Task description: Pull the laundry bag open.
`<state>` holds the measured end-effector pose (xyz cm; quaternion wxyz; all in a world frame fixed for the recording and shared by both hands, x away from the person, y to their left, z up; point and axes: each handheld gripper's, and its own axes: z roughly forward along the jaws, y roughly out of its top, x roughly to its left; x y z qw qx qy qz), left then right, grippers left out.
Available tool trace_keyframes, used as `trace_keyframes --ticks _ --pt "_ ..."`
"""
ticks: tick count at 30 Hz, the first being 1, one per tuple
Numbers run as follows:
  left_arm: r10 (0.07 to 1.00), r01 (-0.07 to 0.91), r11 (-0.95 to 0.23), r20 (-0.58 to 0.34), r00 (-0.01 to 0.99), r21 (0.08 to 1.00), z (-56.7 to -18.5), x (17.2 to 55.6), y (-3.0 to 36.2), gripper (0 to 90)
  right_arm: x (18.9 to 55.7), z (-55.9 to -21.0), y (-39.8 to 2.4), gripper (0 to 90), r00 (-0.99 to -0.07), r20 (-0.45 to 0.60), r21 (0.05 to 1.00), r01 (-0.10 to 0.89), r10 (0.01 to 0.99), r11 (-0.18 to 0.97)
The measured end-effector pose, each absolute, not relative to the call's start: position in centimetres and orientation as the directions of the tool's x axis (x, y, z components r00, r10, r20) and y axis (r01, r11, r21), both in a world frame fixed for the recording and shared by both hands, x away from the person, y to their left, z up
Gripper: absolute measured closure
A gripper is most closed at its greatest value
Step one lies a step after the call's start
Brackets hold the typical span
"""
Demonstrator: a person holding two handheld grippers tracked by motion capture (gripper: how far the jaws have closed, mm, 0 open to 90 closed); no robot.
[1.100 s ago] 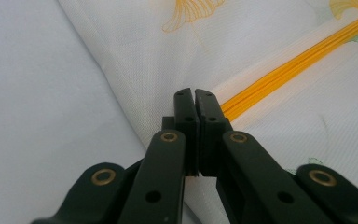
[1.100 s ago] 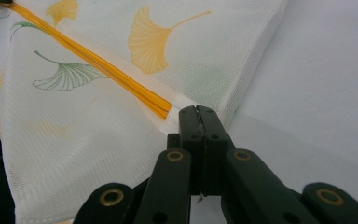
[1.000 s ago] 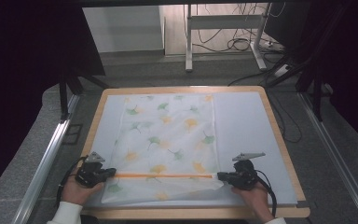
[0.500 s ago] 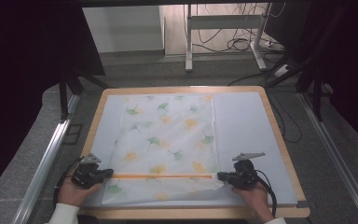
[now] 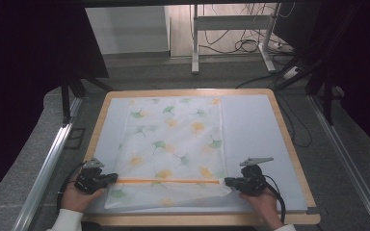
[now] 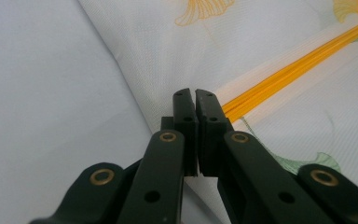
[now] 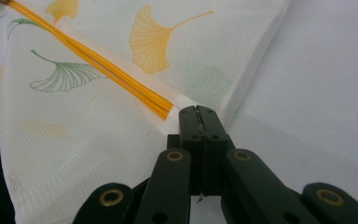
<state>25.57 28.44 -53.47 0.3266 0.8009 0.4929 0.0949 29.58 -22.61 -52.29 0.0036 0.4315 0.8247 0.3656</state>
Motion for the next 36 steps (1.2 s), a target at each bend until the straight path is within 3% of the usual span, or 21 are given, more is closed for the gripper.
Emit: trace_keyframes --ticks 10,13,19,25,36 --pt "0.862 0.659 -0.322 -0.077 0.501 0.68 -52.3 24.9 27.5 85.0 28.9 -51.6 -22.1 85.7 -0.683 0.236 0.654 0.638 0.692 0.407" --pt "0.858 0.609 -0.302 -0.069 0.509 0.733 -51.8 24.8 27.4 76.3 28.6 -50.9 -22.2 82.6 -0.708 0.211 0.698 0.592 0.674 0.403" --pt "0.855 0.564 -0.288 -0.057 0.515 0.774 -51.5 25.2 26.9 59.2 28.0 -49.9 -23.1 63.4 -0.705 0.134 0.765 0.52 0.696 0.38" --pt "0.874 0.547 -0.192 -0.112 0.473 0.815 -51.0 25.2 27.7 48.7 28.9 -49.6 -25.8 52.0 -0.647 0.107 0.8 0.507 0.755 0.321" --pt "0.892 0.568 -0.145 -0.142 0.429 0.81 -51.3 26.6 28.2 46.1 30.1 -50.6 -31.1 48.3 -0.505 0.119 0.793 0.566 0.855 0.224"
